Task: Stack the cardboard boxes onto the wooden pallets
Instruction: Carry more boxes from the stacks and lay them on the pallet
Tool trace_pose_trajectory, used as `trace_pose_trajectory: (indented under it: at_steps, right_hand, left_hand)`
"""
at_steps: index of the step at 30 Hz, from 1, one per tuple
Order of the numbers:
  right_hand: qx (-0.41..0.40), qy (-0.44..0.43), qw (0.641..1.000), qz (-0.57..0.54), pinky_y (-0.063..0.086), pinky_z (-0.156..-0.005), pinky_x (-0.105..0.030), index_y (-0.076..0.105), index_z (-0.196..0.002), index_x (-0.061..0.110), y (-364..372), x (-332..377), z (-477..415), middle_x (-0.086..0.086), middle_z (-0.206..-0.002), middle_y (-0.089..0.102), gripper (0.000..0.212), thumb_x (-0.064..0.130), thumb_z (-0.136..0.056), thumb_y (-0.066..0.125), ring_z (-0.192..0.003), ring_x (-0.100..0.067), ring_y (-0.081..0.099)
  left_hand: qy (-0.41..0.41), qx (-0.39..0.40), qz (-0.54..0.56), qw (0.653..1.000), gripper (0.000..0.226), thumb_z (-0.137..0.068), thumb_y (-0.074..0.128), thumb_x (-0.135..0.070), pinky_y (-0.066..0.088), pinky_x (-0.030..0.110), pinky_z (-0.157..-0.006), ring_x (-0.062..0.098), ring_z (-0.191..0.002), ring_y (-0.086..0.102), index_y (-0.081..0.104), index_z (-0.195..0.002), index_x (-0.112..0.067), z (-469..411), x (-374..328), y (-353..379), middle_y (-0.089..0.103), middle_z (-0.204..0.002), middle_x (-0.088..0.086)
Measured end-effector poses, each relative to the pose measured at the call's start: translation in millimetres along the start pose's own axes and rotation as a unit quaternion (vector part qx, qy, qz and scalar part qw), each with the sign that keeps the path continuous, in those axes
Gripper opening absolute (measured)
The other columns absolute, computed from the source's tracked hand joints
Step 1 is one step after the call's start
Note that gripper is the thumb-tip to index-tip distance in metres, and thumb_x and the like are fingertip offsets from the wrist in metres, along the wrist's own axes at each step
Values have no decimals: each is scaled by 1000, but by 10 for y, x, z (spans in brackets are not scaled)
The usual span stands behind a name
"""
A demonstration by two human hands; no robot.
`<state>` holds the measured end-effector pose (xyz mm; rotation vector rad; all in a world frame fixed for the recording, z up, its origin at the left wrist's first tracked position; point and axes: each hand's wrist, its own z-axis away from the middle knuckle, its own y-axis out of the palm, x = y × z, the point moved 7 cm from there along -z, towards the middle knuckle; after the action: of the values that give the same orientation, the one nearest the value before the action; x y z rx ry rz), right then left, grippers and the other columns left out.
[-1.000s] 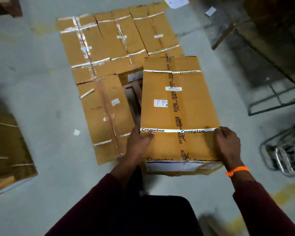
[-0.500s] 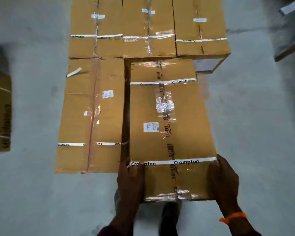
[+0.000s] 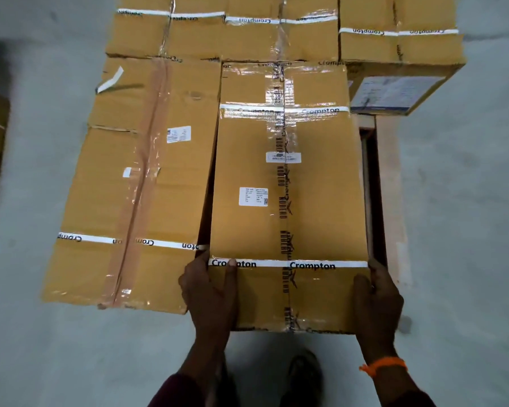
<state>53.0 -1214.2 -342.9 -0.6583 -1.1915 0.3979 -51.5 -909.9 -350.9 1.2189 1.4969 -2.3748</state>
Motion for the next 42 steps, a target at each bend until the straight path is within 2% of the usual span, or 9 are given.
trace_pose_trajectory:
  at_steps: [6,11,16,22,26,30,34,40,42]
  right_hand:
    - [-2,11,1000,-12,47,-89,-34,59,-137,7,245,-65,-1,-16,-121,69,55,32,-91,44,-95,-18,58]
    - [30,5,1000,1,46,-94,-36,54,-142,8,449,-161,110,-16,-127,67,55,34,-95,49,-106,-33,65]
    - [89,28,996,6,46,-100,-40,38,-153,13,531,-142,105,-14,-139,58,70,40,-89,47,-120,-33,58]
    - [158,52,985,53,42,-112,-57,23,-160,17,571,-156,-2,-13,-155,43,69,32,-102,57,-137,-37,46]
    - [157,43,986,30,37,-114,-53,22,-160,17,602,19,-93,-11,-160,38,77,34,-98,64,-143,-36,40]
    - [143,11,990,15,34,-113,-41,22,-161,17,631,92,-241,-10,-160,37,77,25,-98,66,-145,-32,37]
    - [162,-3,987,12,34,-117,-47,23,-161,24,606,47,-365,-5,-162,35,75,25,-99,65,-146,-29,36]
    - [134,-61,982,115,27,-120,-44,23,-161,11,612,163,-232,-17,-162,34,73,24,-100,62,-148,-36,33]
    - [143,-86,972,167,24,-121,-47,24,-161,15,614,322,34,-15,-165,28,74,25,-99,63,-151,-35,26]
  left_hand:
    - [24,-11,-41,999,54,-90,67,-50,41,58,-107,26,-133,38,57,-135,-20,-210,175,80,49,-140,8]
    - [72,21,-59,995,56,-93,63,-38,37,47,-109,28,-137,35,51,-145,-21,-190,237,76,46,-145,7]
    - [79,45,-76,993,65,-89,59,-40,40,51,-110,27,-138,33,46,-148,-18,-182,227,44,44,-146,7]
    - [58,88,-77,991,72,-90,70,-33,31,47,-115,30,-145,25,38,-152,-15,-176,222,24,32,-156,11]
    - [-11,95,-62,993,78,-90,73,-29,33,49,-118,32,-147,27,33,-154,-9,-201,193,24,30,-160,12]
    - [0,101,-85,991,76,-92,69,-27,28,43,-120,29,-149,23,32,-156,-8,-179,125,98,30,-161,11]
    - [31,119,-118,985,84,-92,67,-27,21,39,-122,27,-151,13,21,-159,-8,-145,166,141,20,-165,10]
    - [38,193,-176,965,94,-90,65,-30,17,45,-125,32,-154,6,8,-161,-7,-95,99,69,4,-168,14]
    - [16,214,-155,964,92,-92,64,-29,13,46,-126,33,-155,5,7,-161,-8,59,-48,-58,0,-169,16]
